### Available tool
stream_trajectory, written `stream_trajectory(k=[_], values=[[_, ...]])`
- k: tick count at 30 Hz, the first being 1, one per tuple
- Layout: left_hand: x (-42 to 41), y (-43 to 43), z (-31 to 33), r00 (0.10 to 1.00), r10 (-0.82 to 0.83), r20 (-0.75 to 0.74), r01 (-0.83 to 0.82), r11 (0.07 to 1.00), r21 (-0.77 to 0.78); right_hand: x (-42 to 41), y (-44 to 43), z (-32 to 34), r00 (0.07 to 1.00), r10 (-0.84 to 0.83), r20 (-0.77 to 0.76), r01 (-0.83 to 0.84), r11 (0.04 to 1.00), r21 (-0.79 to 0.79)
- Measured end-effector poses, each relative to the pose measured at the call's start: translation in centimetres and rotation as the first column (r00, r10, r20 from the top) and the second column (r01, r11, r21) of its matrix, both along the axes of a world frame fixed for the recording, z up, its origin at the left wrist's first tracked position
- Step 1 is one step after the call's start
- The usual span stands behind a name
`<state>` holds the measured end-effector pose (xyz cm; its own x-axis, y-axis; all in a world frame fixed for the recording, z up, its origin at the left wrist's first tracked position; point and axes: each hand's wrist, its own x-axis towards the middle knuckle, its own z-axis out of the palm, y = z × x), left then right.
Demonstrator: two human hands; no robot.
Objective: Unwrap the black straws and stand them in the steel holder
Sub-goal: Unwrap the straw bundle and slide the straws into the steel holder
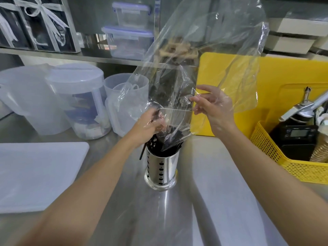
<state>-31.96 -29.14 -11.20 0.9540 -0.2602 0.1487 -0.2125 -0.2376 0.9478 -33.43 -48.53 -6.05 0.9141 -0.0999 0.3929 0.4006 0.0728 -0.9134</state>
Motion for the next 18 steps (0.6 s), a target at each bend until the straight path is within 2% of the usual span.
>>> stream_trajectory(k=[6,12,18], values=[[0.4,-0.2,3.7,0.989,0.084,0.118,-0.069,0.99,-0.124,0.0,-0.1,-0.1,1.0,-0.002,-0.016,0.002,0.999,0.052],[1.0,-0.4,4.7,0.967,0.206,0.153,-0.147,0.934,-0.327,0.1,-0.5,0.2,1.0,-0.01,-0.013,0.011,0.998,0.066],[0.0,-1.6,4.0,0.976,0.165,0.141,-0.127,0.96,-0.25,-0.2,-1.0,-0.3,1.0,-0.01,-0.013,0.011,0.999,0.049]])
